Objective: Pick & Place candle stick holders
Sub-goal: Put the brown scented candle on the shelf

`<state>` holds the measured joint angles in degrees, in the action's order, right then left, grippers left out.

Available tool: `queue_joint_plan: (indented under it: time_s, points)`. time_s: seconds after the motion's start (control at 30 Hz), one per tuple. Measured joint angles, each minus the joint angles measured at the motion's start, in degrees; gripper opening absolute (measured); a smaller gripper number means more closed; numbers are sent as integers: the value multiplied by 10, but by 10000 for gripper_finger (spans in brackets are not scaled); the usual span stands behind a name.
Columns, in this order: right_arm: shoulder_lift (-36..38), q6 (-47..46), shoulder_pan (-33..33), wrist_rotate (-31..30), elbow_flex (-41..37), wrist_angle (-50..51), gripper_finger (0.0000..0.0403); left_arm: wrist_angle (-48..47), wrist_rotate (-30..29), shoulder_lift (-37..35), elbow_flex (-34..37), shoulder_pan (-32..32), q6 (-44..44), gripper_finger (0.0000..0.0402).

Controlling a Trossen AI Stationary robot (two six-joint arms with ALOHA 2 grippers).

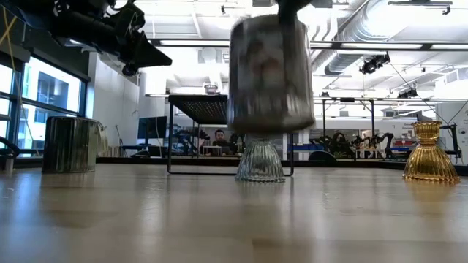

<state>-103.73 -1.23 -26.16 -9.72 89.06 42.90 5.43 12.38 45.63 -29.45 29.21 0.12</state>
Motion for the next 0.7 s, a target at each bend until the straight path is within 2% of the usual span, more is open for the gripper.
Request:
queue_joint_plan:
  time_s: [0.33, 0.5, 0.7]
  points:
    - [112, 31, 69, -13, 0, 18, 1, 5, 0, 0, 0, 0, 0, 1]
    - [138, 92, 167, -13, 0, 34, 1, 5, 0, 0, 0, 0, 0, 1]
    - [141, 189, 305, 43, 0, 47, 1, 5, 0, 0, 0, 0, 0, 1]
